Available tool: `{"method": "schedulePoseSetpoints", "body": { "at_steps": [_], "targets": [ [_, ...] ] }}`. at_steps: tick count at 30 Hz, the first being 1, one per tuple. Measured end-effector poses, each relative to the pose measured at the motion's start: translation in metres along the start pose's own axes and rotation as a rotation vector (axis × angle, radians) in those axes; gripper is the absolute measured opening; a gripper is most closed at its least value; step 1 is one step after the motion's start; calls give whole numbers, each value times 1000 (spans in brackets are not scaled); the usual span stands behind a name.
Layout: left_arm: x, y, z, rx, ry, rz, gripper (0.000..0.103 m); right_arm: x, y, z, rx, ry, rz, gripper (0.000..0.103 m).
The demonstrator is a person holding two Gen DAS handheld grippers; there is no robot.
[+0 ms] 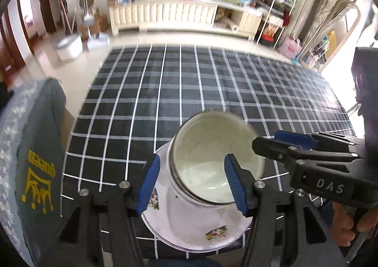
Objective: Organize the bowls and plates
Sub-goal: 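Open both grippers and pull back from the bowls on the plates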
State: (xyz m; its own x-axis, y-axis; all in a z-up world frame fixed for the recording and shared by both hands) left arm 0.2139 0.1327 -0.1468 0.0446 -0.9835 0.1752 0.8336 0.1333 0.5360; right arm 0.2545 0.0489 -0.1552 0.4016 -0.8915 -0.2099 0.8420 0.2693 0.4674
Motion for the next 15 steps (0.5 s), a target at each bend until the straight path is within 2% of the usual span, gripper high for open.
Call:
{"method": "schedulePoseSetpoints", "body": {
  "at_steps": [3,8,15],
  "targets": [
    [15,3,23,59,12,-19,58,-2,2,27,79,-17,28,51],
    [37,7,63,187,92,-52,58,4,-3,75,205,-74,62,52],
    [69,-2,95,282,85,-57,58,24,-21,135,304,-168,56,54]
  ]
}}
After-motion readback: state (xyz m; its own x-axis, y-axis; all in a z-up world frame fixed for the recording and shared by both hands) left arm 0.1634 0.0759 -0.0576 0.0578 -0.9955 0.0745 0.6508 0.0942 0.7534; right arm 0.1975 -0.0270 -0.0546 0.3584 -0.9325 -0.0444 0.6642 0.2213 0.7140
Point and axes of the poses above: each gripper's, at about its wrist camera, not at the fingertips, and z roughly against the way its jaws point, x to its right, y to its top, the point moved 8 cm from there along -z, roughly the way its jaws point, and after that the axes turned 5 degrees about z, right-handed, at the moved point
